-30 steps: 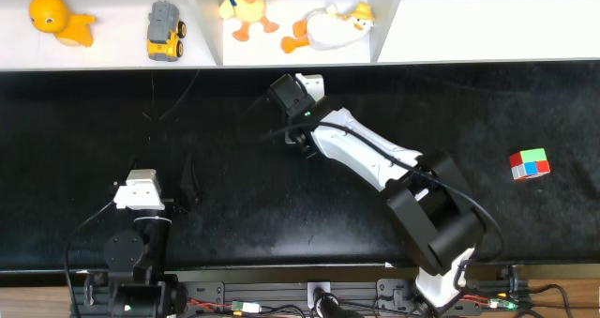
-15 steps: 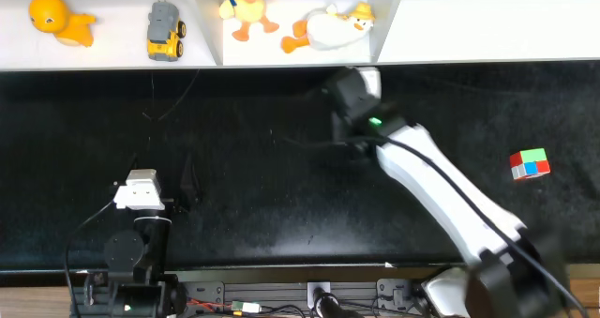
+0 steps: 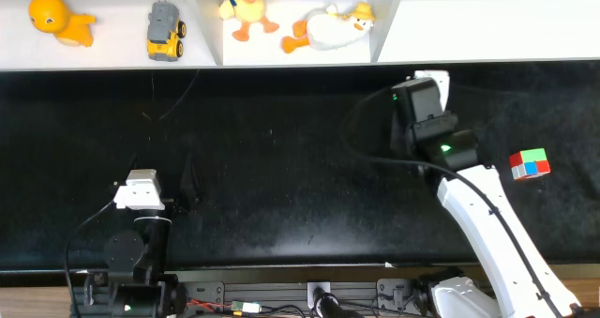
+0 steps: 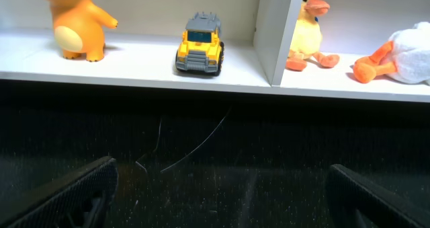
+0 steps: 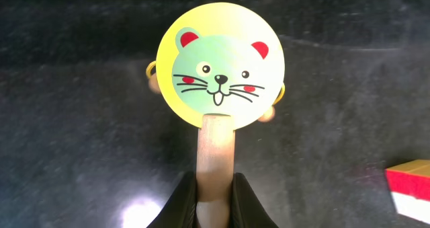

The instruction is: Store Toys

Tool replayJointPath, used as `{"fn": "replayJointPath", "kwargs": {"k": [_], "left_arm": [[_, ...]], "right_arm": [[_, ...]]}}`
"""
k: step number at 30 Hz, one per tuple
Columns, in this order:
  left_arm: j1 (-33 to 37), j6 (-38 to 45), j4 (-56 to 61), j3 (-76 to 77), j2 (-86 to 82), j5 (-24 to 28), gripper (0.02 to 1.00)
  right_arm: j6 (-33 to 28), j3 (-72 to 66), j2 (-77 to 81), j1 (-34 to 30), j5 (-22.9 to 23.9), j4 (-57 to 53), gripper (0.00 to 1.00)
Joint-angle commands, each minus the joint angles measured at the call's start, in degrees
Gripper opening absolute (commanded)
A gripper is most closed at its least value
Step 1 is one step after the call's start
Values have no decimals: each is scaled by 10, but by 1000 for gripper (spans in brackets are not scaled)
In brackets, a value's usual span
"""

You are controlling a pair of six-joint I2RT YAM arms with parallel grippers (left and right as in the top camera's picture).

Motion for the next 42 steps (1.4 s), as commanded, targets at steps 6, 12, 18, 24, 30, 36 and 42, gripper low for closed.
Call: {"fn": "replayJointPath", "kwargs": {"k": [6, 12, 18, 24, 30, 36, 42], "left_arm": [[-2, 11, -2, -1, -5, -3, 998], [-2, 11, -2, -1, -5, -3, 998], [-2, 11, -2, -1, -5, -3, 998], [-2, 11, -2, -1, -5, -3, 998], [-2, 11, -2, -1, -5, -3, 996], [-2, 11, -2, -1, -5, -3, 998], [-2, 11, -2, -1, -5, -3, 998]], "right_arm": [[-116, 2, 18, -82, -43, 71, 56], [-183, 17, 76, -120, -67, 110, 47], [-242, 89, 152, -134, -88, 151, 45], [-253, 179, 222, -135, -101, 150, 42], [-253, 223, 270, -135, -114, 164, 47], [-268, 263, 317, -135, -142, 180, 51], [-268, 286, 347, -134, -159, 185, 64]]}}
